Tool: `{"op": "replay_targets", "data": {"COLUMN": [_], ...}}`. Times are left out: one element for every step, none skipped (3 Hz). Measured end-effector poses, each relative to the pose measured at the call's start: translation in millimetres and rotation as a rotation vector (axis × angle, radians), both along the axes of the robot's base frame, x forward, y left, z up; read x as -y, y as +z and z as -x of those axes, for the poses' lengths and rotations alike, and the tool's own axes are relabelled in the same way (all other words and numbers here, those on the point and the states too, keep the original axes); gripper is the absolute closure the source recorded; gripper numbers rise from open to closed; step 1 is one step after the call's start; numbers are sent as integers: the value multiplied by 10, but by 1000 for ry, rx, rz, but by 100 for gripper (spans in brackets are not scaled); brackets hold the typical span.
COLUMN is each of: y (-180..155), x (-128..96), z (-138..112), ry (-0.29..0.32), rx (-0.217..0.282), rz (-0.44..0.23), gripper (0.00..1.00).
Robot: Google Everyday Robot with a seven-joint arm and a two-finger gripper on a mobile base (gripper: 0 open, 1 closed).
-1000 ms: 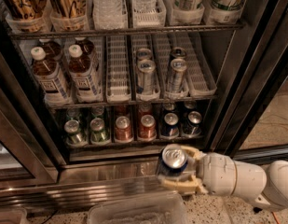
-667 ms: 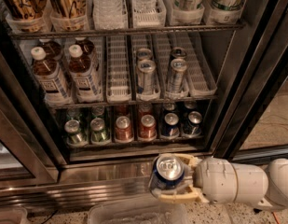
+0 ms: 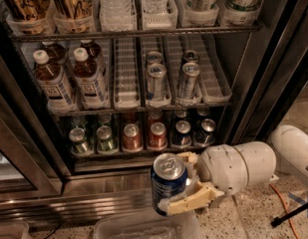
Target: Pick pepsi can from bottom shelf of fridge
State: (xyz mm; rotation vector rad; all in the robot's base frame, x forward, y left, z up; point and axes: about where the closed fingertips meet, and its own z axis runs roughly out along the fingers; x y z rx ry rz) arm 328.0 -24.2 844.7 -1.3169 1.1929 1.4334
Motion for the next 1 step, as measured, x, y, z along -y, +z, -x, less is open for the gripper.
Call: {"op": "replay_targets", "data": {"y": [0], "x": [0], "z": [0], "ry": [0], "rx": [0], "rz": [0], "gripper": [100]}}
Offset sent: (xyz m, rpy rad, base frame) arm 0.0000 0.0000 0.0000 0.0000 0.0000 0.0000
